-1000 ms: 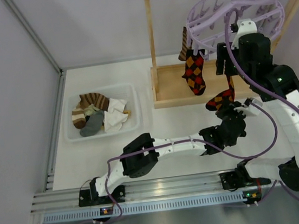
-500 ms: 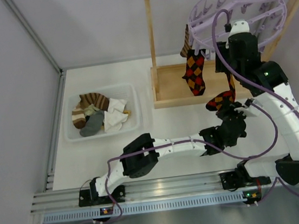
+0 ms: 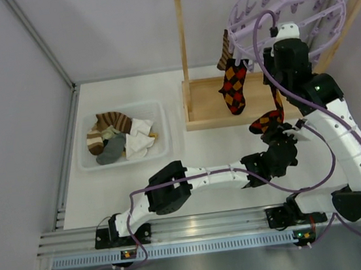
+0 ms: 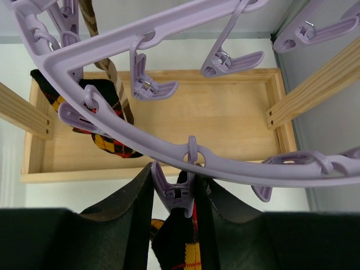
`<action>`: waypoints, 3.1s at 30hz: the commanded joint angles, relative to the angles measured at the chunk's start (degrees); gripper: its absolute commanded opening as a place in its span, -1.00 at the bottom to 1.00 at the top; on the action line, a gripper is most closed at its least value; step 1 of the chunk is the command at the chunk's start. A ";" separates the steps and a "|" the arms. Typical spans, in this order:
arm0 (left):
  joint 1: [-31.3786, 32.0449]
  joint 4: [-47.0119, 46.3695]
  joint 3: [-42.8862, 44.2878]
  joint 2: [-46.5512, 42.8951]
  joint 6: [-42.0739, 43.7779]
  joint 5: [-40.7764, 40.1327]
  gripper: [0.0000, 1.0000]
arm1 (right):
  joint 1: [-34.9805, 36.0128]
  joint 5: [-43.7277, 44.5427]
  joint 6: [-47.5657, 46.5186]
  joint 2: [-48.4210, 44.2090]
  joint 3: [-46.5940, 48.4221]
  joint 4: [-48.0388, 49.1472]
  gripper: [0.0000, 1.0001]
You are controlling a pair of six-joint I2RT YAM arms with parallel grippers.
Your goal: Remove the socks clipped to the hanger
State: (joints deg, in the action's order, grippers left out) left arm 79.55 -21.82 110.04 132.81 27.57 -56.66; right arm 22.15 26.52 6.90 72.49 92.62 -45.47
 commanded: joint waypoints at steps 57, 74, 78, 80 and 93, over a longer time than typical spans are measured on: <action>-72.69 49.86 -40.52 -50.99 -53.76 26.51 -0.95 | 0.44 -3.85 3.92 -28.28 -16.94 3.55 0.99; -65.50 49.95 -42.72 -61.53 -52.80 26.88 0.98 | 0.52 -3.76 4.62 -29.59 -17.91 3.37 0.99; -61.19 51.17 -42.10 -63.73 -53.32 22.84 0.98 | 0.44 -3.67 4.62 -31.35 -18.26 2.85 0.99; -60.56 51.18 -42.01 -63.99 -54.20 22.47 0.98 | 0.44 -3.58 4.53 -31.88 -18.18 2.23 0.99; -48.36 38.20 -34.89 -49.51 -47.80 53.30 0.98 | 0.52 -7.00 5.06 -36.63 -21.16 2.05 0.99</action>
State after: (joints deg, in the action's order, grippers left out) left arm 27.46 23.92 73.14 80.47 -23.83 -13.96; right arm 22.37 21.78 11.03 36.82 72.27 -43.09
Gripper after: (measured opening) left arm 0.990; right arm 0.993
